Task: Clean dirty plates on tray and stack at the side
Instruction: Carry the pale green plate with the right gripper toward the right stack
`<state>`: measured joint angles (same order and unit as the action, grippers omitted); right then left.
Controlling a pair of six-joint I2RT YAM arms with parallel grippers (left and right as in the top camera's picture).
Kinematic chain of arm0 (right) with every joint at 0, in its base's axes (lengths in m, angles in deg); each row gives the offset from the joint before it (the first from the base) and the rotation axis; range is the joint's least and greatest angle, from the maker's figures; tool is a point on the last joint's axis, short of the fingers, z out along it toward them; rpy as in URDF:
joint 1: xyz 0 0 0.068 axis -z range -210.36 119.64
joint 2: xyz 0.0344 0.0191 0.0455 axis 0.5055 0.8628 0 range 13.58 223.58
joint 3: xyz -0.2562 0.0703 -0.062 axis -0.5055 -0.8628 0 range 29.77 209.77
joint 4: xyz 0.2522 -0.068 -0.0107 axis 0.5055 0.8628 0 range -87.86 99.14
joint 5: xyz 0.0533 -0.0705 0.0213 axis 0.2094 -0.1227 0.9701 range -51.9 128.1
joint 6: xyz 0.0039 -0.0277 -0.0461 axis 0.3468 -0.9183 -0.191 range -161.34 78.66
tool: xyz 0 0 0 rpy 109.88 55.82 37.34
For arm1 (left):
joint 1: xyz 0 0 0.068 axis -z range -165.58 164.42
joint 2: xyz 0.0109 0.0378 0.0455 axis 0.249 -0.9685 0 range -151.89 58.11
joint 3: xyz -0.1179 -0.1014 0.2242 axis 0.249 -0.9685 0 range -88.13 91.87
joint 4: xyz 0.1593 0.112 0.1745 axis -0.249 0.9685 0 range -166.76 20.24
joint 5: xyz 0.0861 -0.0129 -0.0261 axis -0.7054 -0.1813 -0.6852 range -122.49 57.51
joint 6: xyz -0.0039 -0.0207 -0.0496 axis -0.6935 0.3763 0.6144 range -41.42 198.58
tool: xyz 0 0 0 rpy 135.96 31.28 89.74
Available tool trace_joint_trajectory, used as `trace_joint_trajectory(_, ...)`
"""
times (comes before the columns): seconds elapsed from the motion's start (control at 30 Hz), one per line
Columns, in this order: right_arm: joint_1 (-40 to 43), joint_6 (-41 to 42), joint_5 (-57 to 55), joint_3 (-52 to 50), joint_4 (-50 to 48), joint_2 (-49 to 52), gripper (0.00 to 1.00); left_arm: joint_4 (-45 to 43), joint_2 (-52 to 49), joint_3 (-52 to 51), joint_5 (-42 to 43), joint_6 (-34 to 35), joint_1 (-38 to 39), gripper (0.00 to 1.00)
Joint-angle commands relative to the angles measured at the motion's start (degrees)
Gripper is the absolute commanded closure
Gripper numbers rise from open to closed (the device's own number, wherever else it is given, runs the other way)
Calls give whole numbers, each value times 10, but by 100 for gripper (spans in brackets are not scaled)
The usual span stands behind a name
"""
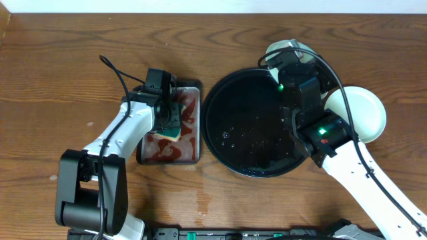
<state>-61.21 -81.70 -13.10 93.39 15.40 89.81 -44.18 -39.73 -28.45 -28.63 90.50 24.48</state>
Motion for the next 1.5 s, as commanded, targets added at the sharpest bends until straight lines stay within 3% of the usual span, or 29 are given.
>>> trace_joint_trajectory(0.0, -4, -143, -13, 1, -32, -6, 99, 2, -4, -2, -9, -5, -2, 43)
trace_joint_trajectory(0.33, -4, -256, -13, 1, -141, -6, 99, 1, -4, -2, -9, -5, -2, 43)
trace_joint_trajectory(0.8, -4, -253, -13, 1, -148, -6, 99, 1, -4, -2, -9, -5, -2, 43)
trace_joint_trajectory(0.93, -3, -214, -13, 1, -147, -6, 99, 1, -4, -2, -9, -5, -2, 43)
trace_joint_trajectory(1.1, 10, -58, 4, 1, -111, -6, 99, 2, -4, -2, -9, -5, -2, 43)
trace_joint_trajectory(1.23, 37, 159, 70, 1, -9, -4, 99, 3, -4, -2, -9, -5, -2, 43)
trace_joint_trajectory(1.37, 86, 417, 195, 1, 118, 12, 99, 6, -4, -2, -9, -5, -2, 43)
trace_joint_trajectory(1.47, 132, 566, 295, 1, 190, 39, 99, 6, -4, -2, -9, -5, -2, 43)
